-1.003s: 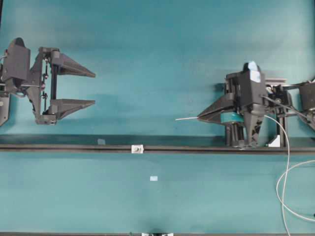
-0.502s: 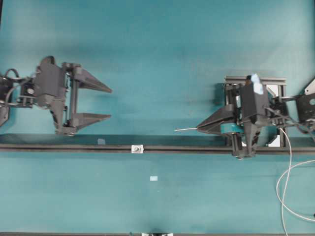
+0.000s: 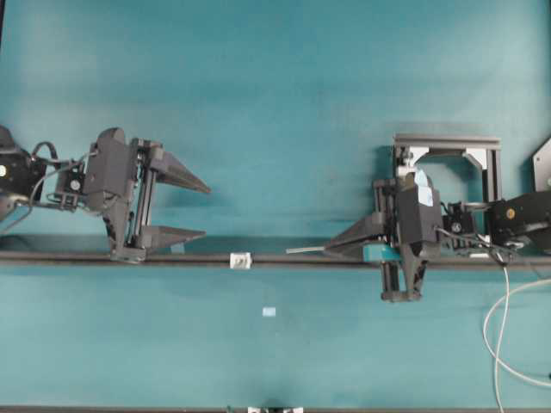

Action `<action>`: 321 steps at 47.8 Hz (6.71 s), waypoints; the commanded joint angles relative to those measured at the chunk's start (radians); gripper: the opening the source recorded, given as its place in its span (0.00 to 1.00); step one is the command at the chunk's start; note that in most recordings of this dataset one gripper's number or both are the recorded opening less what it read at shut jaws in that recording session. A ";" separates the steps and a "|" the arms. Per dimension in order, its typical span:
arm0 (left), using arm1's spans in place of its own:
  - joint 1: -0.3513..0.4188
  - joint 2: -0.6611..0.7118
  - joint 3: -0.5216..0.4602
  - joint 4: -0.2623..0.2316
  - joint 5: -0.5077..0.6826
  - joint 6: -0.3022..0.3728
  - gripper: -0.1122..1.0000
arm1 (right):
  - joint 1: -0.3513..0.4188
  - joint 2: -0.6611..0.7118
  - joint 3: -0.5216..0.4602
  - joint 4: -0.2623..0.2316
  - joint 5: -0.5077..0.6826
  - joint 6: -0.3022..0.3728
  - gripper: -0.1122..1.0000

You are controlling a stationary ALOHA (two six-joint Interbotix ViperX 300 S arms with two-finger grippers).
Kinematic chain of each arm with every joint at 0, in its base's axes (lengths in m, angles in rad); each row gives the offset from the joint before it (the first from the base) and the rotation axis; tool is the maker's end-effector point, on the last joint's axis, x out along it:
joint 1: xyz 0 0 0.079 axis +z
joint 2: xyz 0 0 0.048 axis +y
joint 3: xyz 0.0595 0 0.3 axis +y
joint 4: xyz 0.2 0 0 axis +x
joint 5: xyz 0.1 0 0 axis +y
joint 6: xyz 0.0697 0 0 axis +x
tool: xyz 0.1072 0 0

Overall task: Insert the wire into the hole on the left side and pull it with the left arm.
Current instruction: 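Carry the wire left and lower it along the black rail, then push the wire tip toward the hole in the white bracket, then thread the wire tip through the bracket hole with the right gripper, then move the left gripper to the wire tip past the bracket and close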

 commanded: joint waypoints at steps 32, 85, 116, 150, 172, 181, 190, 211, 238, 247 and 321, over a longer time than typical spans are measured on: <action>-0.055 0.110 -0.023 -0.014 -0.110 -0.058 0.65 | 0.103 0.098 -0.052 0.212 -0.123 -0.112 0.15; -0.063 0.155 -0.040 -0.012 -0.143 -0.060 0.65 | 0.117 0.176 -0.095 0.219 -0.184 -0.106 0.15; -0.064 0.150 -0.043 -0.012 -0.141 -0.058 0.65 | 0.118 0.219 -0.124 0.219 -0.227 -0.106 0.15; -0.060 0.150 -0.049 -0.012 -0.143 -0.057 0.65 | 0.118 0.238 -0.147 0.219 -0.236 -0.106 0.15; -0.061 0.149 -0.049 -0.011 -0.141 -0.057 0.64 | 0.110 0.256 -0.176 0.219 -0.229 -0.109 0.15; -0.061 0.149 -0.049 -0.011 -0.141 -0.057 0.64 | 0.103 0.264 -0.186 0.219 -0.218 -0.109 0.15; -0.061 0.149 -0.051 -0.011 -0.141 -0.057 0.64 | 0.098 0.264 -0.187 0.219 -0.215 -0.109 0.15; -0.061 0.149 -0.051 -0.011 -0.141 -0.057 0.64 | 0.089 0.273 -0.204 0.238 -0.195 -0.114 0.15; -0.061 0.147 -0.054 -0.011 -0.140 -0.057 0.64 | 0.086 0.275 -0.222 0.238 -0.195 -0.123 0.15; -0.061 0.147 -0.060 -0.009 -0.135 -0.058 0.64 | 0.080 0.288 -0.236 0.236 -0.193 -0.127 0.15; -0.106 0.147 -0.107 -0.009 -0.057 -0.084 0.64 | 0.032 0.344 -0.347 0.213 -0.126 -0.184 0.15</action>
